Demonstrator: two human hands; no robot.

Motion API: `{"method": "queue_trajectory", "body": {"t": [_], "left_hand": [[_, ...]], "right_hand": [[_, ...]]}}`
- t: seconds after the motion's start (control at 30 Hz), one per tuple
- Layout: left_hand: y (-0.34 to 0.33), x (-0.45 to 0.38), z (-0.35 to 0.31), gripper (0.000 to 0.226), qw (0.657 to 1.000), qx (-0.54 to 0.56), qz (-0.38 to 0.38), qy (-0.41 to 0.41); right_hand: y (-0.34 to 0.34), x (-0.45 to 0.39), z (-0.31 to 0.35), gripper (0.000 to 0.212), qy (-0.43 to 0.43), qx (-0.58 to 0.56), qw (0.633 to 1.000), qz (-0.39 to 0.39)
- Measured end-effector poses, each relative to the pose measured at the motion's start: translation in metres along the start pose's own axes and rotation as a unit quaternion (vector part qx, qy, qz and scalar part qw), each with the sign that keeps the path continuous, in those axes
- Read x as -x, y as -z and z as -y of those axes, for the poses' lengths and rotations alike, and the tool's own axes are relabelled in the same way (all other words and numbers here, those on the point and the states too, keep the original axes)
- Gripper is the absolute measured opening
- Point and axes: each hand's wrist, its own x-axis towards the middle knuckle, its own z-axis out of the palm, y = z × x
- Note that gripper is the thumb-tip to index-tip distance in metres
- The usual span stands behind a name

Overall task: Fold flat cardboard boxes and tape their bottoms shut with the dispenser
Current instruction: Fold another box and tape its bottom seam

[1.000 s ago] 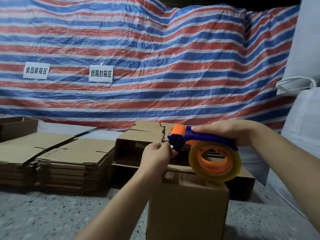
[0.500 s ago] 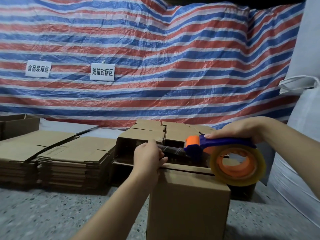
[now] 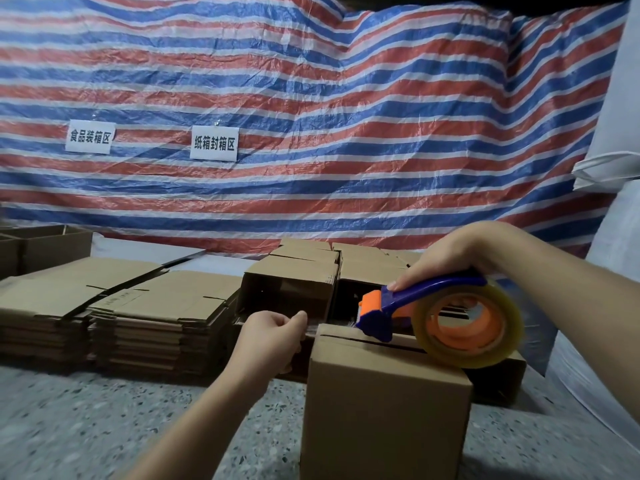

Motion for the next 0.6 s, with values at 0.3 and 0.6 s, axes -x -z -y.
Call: {"method": "queue_trajectory", "body": {"t": [0.3, 0.6], "left_hand": [[0.000, 0.000, 0.010, 0.043, 1.000, -0.003, 0.007, 0.006], [-0.022, 0.015, 0.023, 0.036, 0.990, 0.082, 0.050, 0.100]], "right_hand": [[-0.001, -0.006, 0.005, 0.074, -0.009, 0.008, 1.000, 0.004], [-0.001, -0.010, 0.010, 0.060, 0.001, 0.010, 1.000, 0.013]]}}
